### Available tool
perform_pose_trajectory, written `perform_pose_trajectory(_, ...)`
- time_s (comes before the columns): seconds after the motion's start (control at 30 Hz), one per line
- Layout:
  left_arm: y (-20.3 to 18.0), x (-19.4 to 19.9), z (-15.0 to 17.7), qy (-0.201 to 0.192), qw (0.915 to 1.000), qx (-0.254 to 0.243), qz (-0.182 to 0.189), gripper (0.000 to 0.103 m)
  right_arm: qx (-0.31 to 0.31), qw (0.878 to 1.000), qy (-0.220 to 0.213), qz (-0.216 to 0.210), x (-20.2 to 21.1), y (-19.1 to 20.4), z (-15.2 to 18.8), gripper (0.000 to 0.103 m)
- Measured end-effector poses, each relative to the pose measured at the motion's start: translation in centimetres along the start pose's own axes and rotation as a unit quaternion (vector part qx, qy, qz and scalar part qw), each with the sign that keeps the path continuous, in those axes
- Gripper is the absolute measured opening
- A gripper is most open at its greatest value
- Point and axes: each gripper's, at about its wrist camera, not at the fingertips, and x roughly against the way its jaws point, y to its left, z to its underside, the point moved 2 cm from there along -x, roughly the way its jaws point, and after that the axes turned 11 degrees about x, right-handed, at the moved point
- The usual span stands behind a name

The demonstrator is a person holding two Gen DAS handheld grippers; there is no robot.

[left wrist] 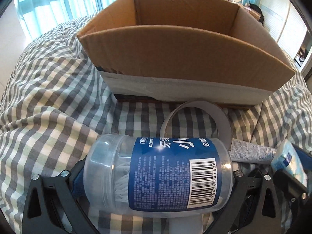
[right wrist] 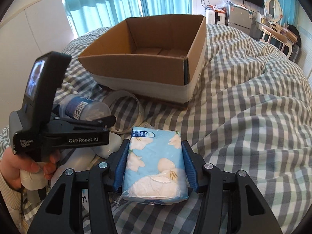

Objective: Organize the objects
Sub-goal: 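Grasp the blue-labelled bottle with the left tool while the right tool grasps the tissue pack, then carry bottle and tissue pack into the box and open both tools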

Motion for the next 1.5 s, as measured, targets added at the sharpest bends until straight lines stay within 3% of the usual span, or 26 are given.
perform_pose_trajectory(0.03,0.1,0.2,0.0,-0.002,1.0000,0.002,0.003,0.102,0.001,1.000,0.002,0.001,-0.1,0.0,0.0,0.052)
perform_pose_trajectory(0.1,0.5,0.5,0.2,-0.004,0.9999,0.006,0.014,0.091,0.003,1.000,0.002,0.003,-0.1,0.1,0.0,0.052)
perform_pose_trajectory(0.47,2.4,5.1,1.2,-0.017,0.9986,0.024,0.045,0.091,0.030,0.999,-0.021,0.040,2.3,1.3,-0.7,0.051)
perform_pose_trajectory(0.7,3.1,8.8,0.1,-0.056,0.9967,0.021,0.055,0.091,0.055,0.995,-0.065,0.054,6.0,2.0,-3.4,0.051)
perform_pose_trajectory(0.83,2.2,10.5,-2.5,-0.077,0.9953,0.018,0.057,0.091,0.050,0.994,-0.096,0.026,8.4,1.7,-6.0,0.051)
perform_pose_trajectory(1.1,0.0,13.9,-8.7,-0.144,0.9883,-0.013,0.050,0.091,0.065,0.986,-0.146,0.048,10.6,0.9,-12.4,0.051)
perform_pose_trajectory(1.33,-1.6,13.4,-13.4,-0.166,0.9841,-0.030,0.055,0.091,0.045,0.986,-0.149,0.060,8.0,-2.2,-18.0,0.051)
perform_pose_trajectory(1.5,-2.9,10.5,-15.9,-0.156,0.9853,-0.039,0.057,0.091,0.028,0.989,-0.131,0.063,4.7,-4.7,-21.2,0.051)
